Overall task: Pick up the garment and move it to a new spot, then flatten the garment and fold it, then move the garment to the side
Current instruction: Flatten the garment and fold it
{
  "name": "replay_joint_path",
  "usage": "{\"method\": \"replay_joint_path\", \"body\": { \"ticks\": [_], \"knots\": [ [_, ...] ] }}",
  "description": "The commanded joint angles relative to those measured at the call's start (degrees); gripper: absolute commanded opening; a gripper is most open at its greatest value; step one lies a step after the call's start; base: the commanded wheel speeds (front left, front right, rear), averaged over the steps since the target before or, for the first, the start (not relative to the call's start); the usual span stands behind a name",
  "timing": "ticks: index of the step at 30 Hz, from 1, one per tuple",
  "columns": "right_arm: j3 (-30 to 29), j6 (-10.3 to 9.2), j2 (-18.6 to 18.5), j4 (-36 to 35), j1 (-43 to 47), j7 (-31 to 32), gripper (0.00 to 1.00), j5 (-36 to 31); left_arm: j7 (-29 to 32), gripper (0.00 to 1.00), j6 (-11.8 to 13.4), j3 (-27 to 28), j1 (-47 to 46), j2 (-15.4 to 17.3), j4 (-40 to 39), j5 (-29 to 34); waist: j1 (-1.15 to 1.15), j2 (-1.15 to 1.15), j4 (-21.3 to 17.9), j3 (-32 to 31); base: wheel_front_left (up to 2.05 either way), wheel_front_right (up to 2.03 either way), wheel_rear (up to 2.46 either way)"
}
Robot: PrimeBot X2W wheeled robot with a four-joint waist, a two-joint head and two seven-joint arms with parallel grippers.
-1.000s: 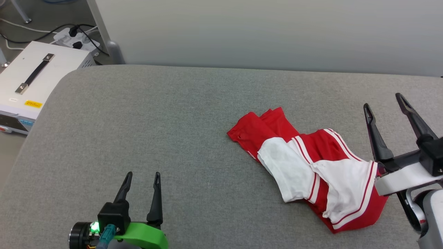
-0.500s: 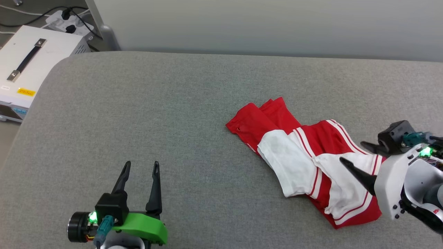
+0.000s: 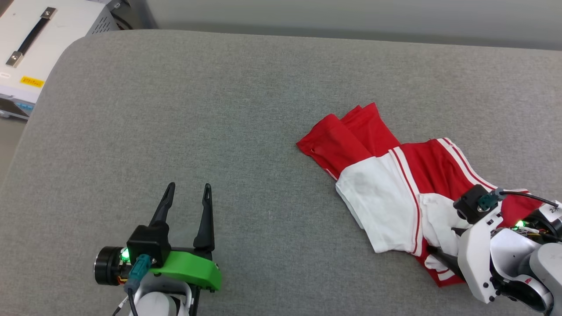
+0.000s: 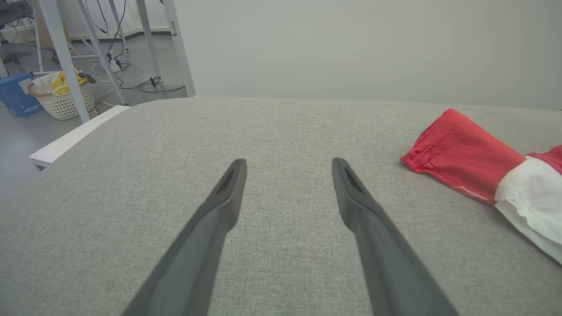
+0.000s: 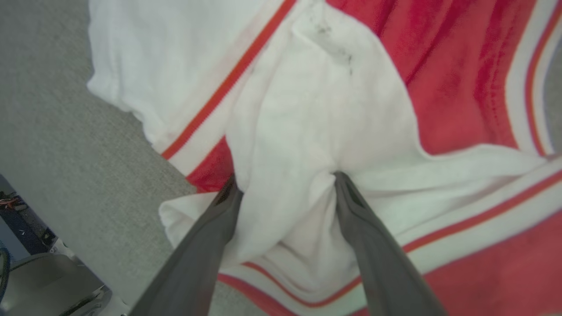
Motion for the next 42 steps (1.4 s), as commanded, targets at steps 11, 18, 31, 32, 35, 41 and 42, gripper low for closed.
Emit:
{"method": "replay_joint_path", "body": {
  "ticks": [11,18,31,32,35,41,42],
  "knots": [
    [3.1,-0.05,1.5,1.4,-5.1,-16.0,0.0,0.3,-0.3,1.0,1.4,-0.2,0.5,-0.3,1.6,-1.3,0.0,0.0,-0.9,-3.0,0.0,0.0,0.0],
    [-6.0,-0.05,0.6,-0.8,-3.8,-25.8,0.0,3.3,-0.3,1.0,1.3,-0.5,1.8,-0.3,1.8,-1.4,0.0,0.0,-3.1,-5.3,0.0,0.0,0.0],
    [-27.1,-0.05,2.5,12.0,7.8,-41.3,0.0,12.8,-0.3,1.0,1.6,-1.5,2.3,-0.3,2.7,-2.2,0.0,0.0,-4.0,-4.9,0.0,0.0,0.0],
    [-28.4,-0.05,2.9,13.4,8.7,-42.2,0.0,13.5,-0.3,1.0,1.6,-1.5,2.3,-0.3,2.8,-2.3,0.0,0.0,-4.1,-4.9,0.0,0.0,0.0],
    [-31.5,-0.05,4.3,17.0,10.5,-43.8,0.0,14.8,-0.3,1.0,1.7,-1.5,2.4,-0.3,2.9,-2.4,0.0,0.0,-4.4,-4.8,0.0,0.0,0.0],
    [-34.4,-0.05,5.9,26.3,11.2,-45.0,0.0,14.5,-0.3,1.0,1.9,-1.9,2.3,-0.3,3.1,-2.8,0.0,0.0,-5.2,-4.7,0.0,0.0,0.0],
    [-34.7,-0.05,6.3,28.1,11.0,-45.2,0.0,14.1,-0.3,1.0,1.9,-2.0,2.2,-0.3,3.2,-2.8,0.0,0.0,-5.2,-4.6,0.0,0.0,0.0]
  ]
}}
